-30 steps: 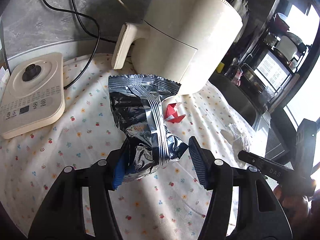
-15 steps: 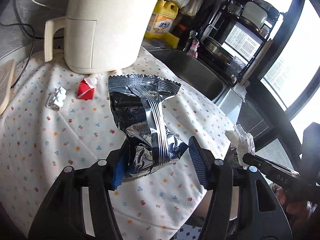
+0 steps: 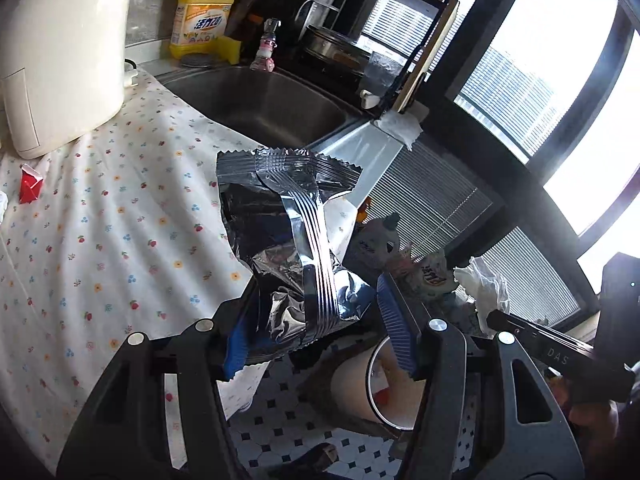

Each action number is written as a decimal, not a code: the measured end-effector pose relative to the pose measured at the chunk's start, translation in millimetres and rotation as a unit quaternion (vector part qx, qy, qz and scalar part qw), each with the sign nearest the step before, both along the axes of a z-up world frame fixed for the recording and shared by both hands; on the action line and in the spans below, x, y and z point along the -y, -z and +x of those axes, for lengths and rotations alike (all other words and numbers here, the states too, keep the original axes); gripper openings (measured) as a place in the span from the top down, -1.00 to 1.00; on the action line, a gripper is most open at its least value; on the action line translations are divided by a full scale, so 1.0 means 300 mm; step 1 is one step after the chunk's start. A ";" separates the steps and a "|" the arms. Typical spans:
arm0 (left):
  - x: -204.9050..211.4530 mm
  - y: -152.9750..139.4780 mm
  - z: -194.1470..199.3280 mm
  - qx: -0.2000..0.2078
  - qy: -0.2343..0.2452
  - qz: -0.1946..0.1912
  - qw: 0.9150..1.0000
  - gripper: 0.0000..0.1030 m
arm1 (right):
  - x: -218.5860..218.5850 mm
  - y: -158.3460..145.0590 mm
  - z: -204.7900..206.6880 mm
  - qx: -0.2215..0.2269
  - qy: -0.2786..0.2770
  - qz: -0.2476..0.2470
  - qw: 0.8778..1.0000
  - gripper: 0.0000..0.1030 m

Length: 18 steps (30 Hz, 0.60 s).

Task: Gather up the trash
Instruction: 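Carry the silver wrapper and white tissue to the white bin, then open both grippers over the bin to drop the wrapper and tissue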

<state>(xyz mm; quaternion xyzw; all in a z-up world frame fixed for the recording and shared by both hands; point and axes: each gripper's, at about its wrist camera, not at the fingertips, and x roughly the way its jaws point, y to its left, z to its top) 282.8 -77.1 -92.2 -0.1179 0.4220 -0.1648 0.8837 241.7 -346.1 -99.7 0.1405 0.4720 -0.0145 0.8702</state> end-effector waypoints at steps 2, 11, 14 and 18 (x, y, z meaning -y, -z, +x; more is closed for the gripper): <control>0.068 0.008 -0.005 -0.003 0.013 0.003 1.000 -0.13 | 0.069 0.015 -0.029 -0.005 0.016 0.001 1.000 0.75; 0.341 0.064 -0.044 -0.022 0.059 0.009 0.998 -0.13 | 0.322 0.120 -0.151 -0.046 0.063 0.006 0.997 0.75; 0.410 0.084 -0.058 -0.027 0.068 0.010 0.997 -0.13 | 0.382 0.155 -0.178 -0.061 0.071 0.008 0.996 0.69; 0.487 0.116 -0.079 -0.037 0.077 0.014 0.996 -0.13 | 0.441 0.196 -0.202 -0.075 0.069 0.012 0.995 0.58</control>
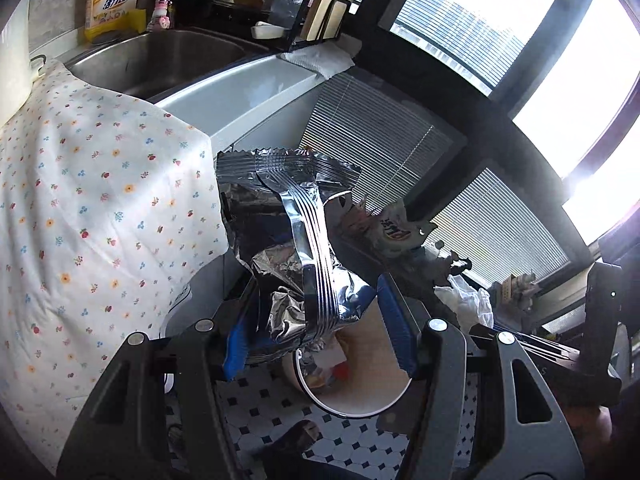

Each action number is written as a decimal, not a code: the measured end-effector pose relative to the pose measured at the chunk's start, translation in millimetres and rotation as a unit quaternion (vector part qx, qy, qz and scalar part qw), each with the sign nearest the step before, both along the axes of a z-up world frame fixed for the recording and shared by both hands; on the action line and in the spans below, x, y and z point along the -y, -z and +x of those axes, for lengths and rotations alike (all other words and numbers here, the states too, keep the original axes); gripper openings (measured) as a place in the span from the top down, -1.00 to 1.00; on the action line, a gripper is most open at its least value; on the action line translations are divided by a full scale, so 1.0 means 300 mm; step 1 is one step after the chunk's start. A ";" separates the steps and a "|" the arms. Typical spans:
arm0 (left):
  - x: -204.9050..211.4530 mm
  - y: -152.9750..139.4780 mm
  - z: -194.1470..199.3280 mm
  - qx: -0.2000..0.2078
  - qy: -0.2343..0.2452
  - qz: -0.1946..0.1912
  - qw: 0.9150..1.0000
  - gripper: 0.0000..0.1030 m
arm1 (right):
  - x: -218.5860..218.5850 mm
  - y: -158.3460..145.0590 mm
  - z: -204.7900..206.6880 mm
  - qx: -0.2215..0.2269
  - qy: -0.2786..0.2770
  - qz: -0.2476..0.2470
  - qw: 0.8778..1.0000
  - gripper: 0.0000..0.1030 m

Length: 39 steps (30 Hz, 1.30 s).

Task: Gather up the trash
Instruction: 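Open both grippers over the bin to drop the wrapper and tissue, then move both open grippers back toward the counter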

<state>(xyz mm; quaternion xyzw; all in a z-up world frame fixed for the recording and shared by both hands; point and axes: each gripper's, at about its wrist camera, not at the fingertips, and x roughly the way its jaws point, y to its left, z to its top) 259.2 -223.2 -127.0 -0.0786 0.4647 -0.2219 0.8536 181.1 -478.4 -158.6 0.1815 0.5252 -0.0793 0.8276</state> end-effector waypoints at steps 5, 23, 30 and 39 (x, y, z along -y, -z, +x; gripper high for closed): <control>0.066 0.045 -0.015 -0.014 0.006 0.007 1.000 -0.13 | 0.035 0.034 -0.024 -0.008 -0.004 -0.006 1.000 -0.01; 0.318 0.174 -0.084 -0.064 0.087 0.024 0.994 -0.18 | 0.264 0.027 -0.191 -0.005 0.070 -0.004 0.998 -0.34; 0.376 0.145 -0.116 -0.056 0.128 0.007 0.990 -0.72 | 0.316 0.013 -0.227 -0.001 0.097 -0.006 0.995 -0.35; 0.104 0.076 -0.063 -0.028 0.041 0.025 0.998 -0.88 | 0.154 -0.019 -0.117 0.022 0.063 0.005 0.998 -0.53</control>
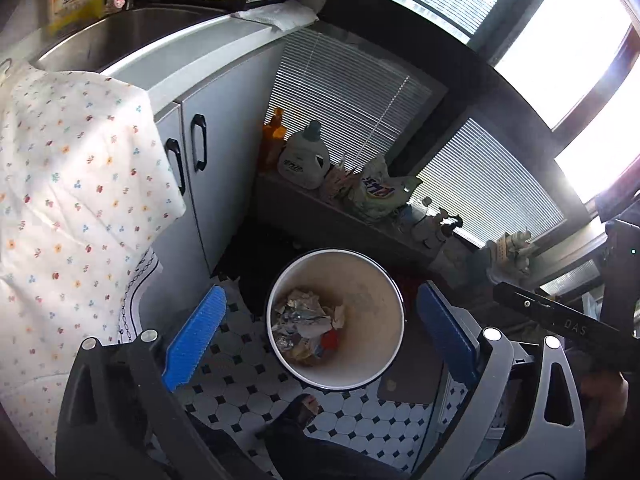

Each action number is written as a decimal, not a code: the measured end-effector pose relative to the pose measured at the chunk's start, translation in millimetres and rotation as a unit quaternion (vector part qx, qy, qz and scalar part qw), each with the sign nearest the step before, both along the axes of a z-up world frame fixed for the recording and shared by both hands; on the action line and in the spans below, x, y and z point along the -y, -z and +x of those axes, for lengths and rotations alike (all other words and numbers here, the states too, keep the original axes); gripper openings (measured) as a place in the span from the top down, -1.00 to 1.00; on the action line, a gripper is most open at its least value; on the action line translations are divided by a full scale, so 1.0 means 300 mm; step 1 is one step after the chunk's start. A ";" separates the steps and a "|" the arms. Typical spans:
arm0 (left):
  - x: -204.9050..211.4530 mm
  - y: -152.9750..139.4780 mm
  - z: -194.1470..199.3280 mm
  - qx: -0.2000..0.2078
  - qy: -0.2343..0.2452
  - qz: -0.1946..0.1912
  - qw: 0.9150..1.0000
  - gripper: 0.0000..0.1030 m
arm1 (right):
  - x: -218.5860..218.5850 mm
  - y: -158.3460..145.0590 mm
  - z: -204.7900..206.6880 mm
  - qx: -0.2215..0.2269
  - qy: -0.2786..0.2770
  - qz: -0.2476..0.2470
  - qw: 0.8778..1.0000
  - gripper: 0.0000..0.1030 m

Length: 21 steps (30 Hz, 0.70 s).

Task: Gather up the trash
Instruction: 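Move both open grippers back toward the counter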

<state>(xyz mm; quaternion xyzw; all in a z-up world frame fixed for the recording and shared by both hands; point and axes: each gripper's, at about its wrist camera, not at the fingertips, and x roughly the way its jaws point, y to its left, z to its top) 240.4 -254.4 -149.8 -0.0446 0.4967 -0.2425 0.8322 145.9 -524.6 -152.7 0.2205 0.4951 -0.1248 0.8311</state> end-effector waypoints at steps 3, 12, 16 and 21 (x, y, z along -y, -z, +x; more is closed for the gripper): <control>-0.143 -0.034 0.010 0.016 -0.046 0.005 0.999 -0.88 | -0.101 -0.027 0.059 0.018 -0.022 0.003 1.000 -0.67; -0.578 -0.123 0.009 0.057 -0.168 0.014 0.984 -0.88 | -0.456 -0.107 0.233 0.055 -0.105 0.003 0.993 -0.85; -0.758 -0.142 -0.003 0.067 -0.212 0.015 0.975 -0.88 | -0.610 -0.130 0.293 0.063 -0.135 0.004 0.989 -0.85; -0.970 -0.152 -0.013 0.076 -0.257 0.016 0.963 -0.88 | -0.793 -0.160 0.343 0.074 -0.170 0.001 0.983 -0.85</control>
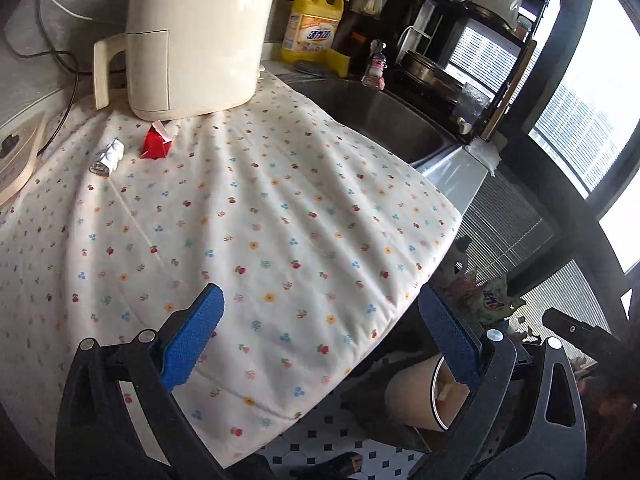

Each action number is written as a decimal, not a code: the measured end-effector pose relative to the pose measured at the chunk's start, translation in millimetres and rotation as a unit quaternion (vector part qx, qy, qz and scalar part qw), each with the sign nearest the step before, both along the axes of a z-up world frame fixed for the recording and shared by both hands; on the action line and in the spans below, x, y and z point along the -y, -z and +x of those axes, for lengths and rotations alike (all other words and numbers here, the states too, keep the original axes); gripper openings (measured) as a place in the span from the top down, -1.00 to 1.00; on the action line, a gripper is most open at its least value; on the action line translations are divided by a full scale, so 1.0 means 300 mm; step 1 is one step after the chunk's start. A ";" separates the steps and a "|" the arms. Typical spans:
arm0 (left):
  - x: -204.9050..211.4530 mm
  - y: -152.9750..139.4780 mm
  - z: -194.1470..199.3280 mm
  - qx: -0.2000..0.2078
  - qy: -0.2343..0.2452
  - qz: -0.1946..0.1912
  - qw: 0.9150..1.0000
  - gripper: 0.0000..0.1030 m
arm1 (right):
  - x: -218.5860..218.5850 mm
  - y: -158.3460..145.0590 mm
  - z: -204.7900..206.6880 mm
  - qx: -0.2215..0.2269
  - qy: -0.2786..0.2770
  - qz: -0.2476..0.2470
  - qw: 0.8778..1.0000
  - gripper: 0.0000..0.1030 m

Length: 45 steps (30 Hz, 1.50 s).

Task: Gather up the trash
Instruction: 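Move both open grippers back toward the counter, then close the left gripper on the white block while the right grasps the red paper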

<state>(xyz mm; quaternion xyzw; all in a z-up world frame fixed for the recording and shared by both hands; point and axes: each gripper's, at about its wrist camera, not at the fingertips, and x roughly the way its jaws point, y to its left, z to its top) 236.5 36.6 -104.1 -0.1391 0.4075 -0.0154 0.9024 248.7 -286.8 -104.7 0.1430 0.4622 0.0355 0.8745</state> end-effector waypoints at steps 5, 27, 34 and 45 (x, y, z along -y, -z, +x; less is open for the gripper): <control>-0.176 -0.005 0.003 0.011 -0.033 -0.003 0.999 -0.88 | -0.154 -0.004 0.028 0.002 -0.022 -0.005 1.000 -0.85; -0.717 0.093 0.228 -0.007 -0.075 -0.050 0.996 -0.31 | -0.573 -0.008 0.146 0.009 -0.017 -0.020 1.000 -0.85; -0.757 0.163 0.328 -0.029 -0.108 -0.062 0.992 -0.30 | -0.597 0.000 0.268 0.007 -0.057 -0.028 0.998 -0.85; -0.763 0.139 0.333 -0.020 -0.170 -0.075 0.982 0.48 | -0.826 -0.030 0.566 0.015 -0.201 -0.022 0.979 -0.85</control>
